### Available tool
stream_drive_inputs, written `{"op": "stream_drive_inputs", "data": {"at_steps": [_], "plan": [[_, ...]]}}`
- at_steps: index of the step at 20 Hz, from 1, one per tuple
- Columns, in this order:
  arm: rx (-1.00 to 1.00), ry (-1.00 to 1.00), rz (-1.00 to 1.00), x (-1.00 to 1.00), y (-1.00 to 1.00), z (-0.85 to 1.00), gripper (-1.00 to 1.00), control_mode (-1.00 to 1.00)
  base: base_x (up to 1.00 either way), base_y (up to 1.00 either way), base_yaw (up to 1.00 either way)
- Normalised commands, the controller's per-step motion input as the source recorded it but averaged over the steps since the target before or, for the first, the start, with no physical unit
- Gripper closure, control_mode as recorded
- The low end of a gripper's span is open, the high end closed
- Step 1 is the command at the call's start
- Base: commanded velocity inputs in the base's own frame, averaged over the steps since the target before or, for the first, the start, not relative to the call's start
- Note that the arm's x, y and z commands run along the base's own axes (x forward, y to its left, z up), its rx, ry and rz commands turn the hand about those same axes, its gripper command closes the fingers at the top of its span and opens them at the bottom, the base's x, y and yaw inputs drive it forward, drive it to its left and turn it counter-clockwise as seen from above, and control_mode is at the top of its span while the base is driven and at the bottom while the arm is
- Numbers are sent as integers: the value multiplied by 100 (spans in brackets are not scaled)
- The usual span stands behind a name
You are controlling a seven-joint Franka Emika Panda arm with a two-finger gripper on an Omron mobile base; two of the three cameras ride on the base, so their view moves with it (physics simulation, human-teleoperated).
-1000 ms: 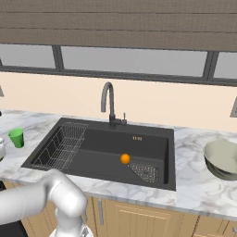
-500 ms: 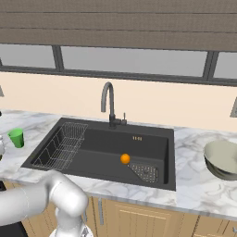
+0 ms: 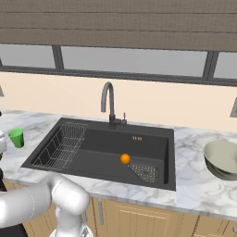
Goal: Remove the orange and lime from the sink. Then move the bowl and cup from the counter to the sink for washing.
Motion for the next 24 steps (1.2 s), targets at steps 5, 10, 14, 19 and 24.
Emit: {"op": "stream_drive_inputs", "data": {"at_steps": [5, 10, 14, 19, 24], "plan": [[0, -5, 0, -14, -36, 14, -100, -100, 0, 0, 0], [0, -8, 0, -15, -41, 12, -100, -100, 0, 0, 0], [0, -4, 0, -9, -40, 10, -100, -100, 0, 0, 0], [0, 0, 0, -1, -41, 6, -100, -100, 0, 0, 0], [-2, 0, 0, 0, -40, 4, -100, -100, 0, 0, 0]]}}
